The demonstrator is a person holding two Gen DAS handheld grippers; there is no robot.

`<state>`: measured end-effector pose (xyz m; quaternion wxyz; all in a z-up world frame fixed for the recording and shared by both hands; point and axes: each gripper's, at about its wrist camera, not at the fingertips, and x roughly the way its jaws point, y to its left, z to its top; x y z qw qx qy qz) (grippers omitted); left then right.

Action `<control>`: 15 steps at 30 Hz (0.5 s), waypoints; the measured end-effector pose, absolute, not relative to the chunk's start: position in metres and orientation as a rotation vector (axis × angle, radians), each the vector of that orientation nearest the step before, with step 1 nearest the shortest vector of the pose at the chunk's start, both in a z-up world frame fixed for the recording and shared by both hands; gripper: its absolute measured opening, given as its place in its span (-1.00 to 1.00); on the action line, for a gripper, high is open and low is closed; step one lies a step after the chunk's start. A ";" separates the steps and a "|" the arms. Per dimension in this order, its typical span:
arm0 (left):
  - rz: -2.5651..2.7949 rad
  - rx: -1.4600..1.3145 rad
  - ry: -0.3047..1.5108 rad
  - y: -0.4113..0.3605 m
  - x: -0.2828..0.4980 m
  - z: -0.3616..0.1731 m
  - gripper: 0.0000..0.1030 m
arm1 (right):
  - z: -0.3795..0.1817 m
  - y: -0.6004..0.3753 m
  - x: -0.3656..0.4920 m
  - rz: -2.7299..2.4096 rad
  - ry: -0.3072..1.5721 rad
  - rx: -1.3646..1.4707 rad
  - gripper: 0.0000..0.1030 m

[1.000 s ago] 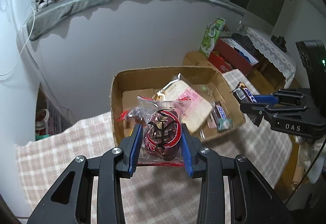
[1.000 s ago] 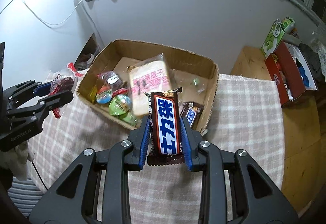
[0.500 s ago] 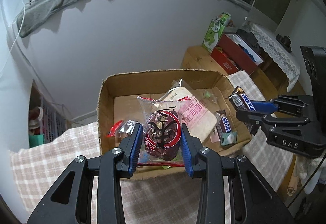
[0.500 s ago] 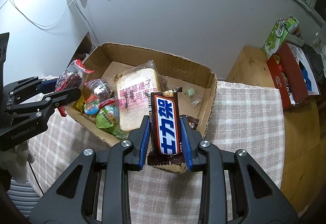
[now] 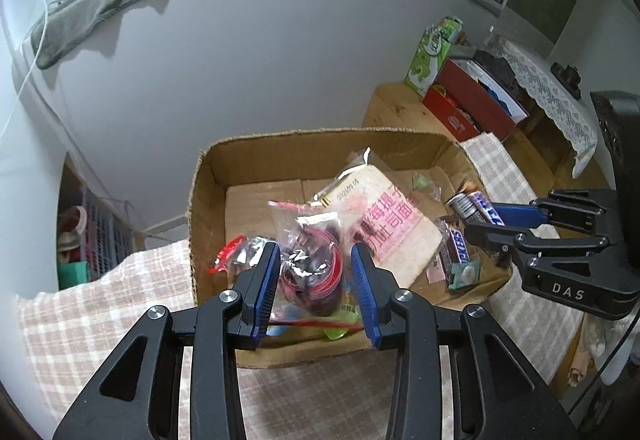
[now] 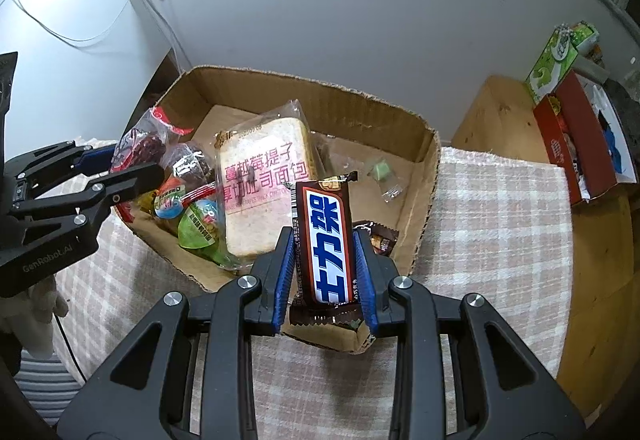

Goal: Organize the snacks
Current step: 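Lower both items into the box and open both tools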

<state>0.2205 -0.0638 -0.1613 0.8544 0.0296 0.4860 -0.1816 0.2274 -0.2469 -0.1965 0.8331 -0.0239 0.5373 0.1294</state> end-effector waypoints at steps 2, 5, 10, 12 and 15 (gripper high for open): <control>-0.377 0.063 1.024 -0.064 0.221 -0.161 -0.06 | -0.197 -0.246 0.228 0.281 1.138 -0.052 -0.21; -0.374 0.071 1.016 -0.064 0.221 -0.160 0.00 | -0.193 -0.244 0.226 0.280 1.113 -0.069 0.29; -0.376 0.063 1.011 -0.063 0.221 -0.159 0.00 | -0.191 -0.241 0.226 0.279 1.110 -0.079 0.30; -0.375 0.066 1.007 -0.063 0.219 -0.158 0.00 | -0.190 -0.241 0.225 0.279 1.109 -0.079 0.30; -0.375 0.068 1.001 -0.062 0.217 -0.156 0.00 | -0.189 -0.242 0.223 0.277 1.107 -0.079 0.30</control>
